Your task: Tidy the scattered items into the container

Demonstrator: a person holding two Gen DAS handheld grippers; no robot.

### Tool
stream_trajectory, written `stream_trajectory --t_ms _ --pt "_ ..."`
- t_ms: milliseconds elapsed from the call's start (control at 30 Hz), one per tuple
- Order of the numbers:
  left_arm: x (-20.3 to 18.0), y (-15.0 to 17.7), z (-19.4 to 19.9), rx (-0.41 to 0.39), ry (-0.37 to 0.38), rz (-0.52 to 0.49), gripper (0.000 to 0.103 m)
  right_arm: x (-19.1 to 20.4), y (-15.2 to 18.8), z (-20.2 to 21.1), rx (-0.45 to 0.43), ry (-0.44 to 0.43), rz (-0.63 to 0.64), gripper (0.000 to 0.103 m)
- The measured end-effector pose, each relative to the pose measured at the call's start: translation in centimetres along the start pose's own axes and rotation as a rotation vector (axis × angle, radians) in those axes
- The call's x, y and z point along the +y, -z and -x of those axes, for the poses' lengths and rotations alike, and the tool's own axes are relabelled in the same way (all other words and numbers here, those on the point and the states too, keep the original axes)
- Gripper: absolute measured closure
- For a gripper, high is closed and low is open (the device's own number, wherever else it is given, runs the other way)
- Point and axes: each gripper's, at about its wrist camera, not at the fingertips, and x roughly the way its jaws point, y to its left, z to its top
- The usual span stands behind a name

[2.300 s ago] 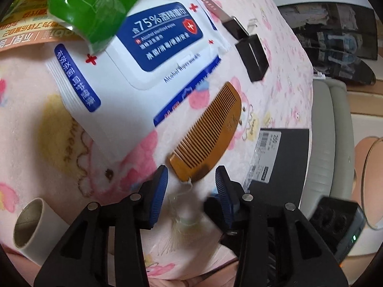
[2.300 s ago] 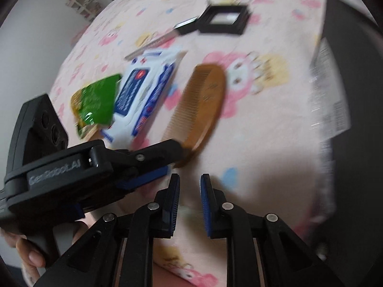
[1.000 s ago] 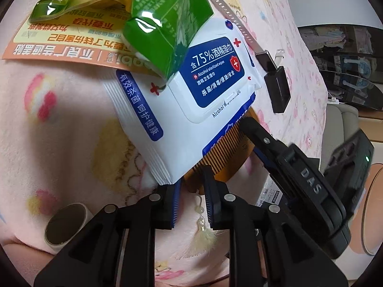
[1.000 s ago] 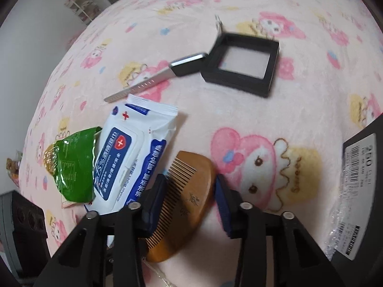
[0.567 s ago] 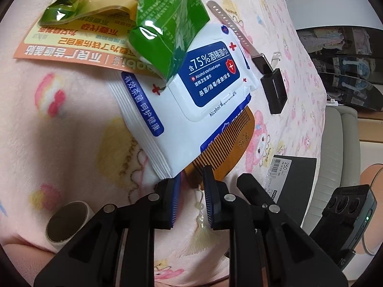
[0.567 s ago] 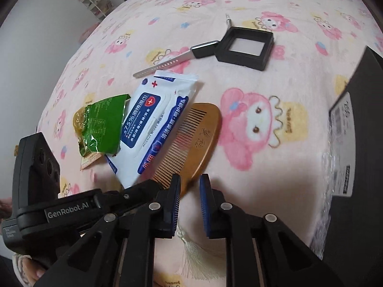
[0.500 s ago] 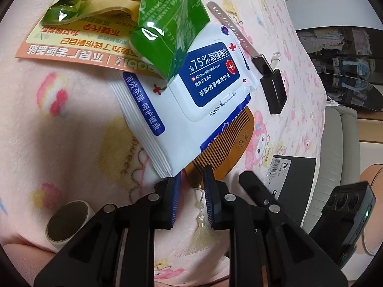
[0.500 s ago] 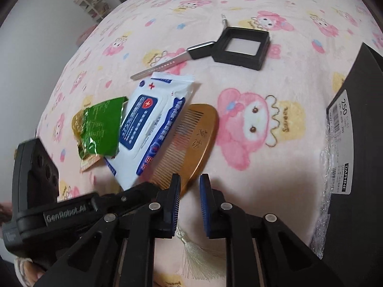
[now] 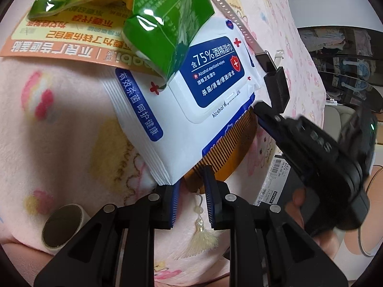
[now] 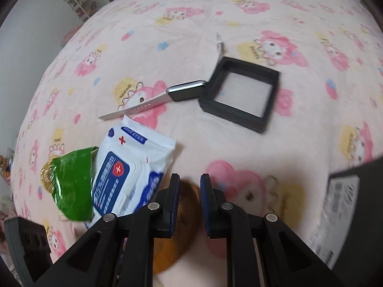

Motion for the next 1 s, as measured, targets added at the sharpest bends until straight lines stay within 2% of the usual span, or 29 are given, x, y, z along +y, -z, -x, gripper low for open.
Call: stream_trajectory --t_ms 100,300,567,700,800,933,1000 --pt "0.0 0.0 -0.1 0.002 0.003 0.001 0.084 0.2 -0.4 -1.3 0.021 0.005 0.012 0.089" --pt "0.0 0.0 0.3 -0.006 0.01 0.012 0.079 -0.1 0.7 -1.3 0.036 -0.005 0.035 0.086" --pt "0.7 0.2 1.4 -0.034 0.034 0.046 0.075 0.0 4.4 0.3 0.098 -0.023 0.055 0.086" --pt "0.3 0.4 1.6 -0.04 0.022 0.027 0.073 -0.1 7.8 1.7 0.143 -0.094 0.026 0.086" --pt "0.1 0.7 2.0 -0.045 0.01 0.013 0.072 -0.2 9.4 2.7 0.141 -0.104 0.01 0.086" --pt "0.2 1.8 4.2 -0.105 -0.026 -0.005 0.071 -0.6 9.2 3.8 0.096 -0.078 -0.008 0.086" --pt "0.2 2.3 5.3 -0.182 -0.102 -0.006 0.071 -0.7 8.5 4.4 0.071 -0.093 -0.027 0.085"
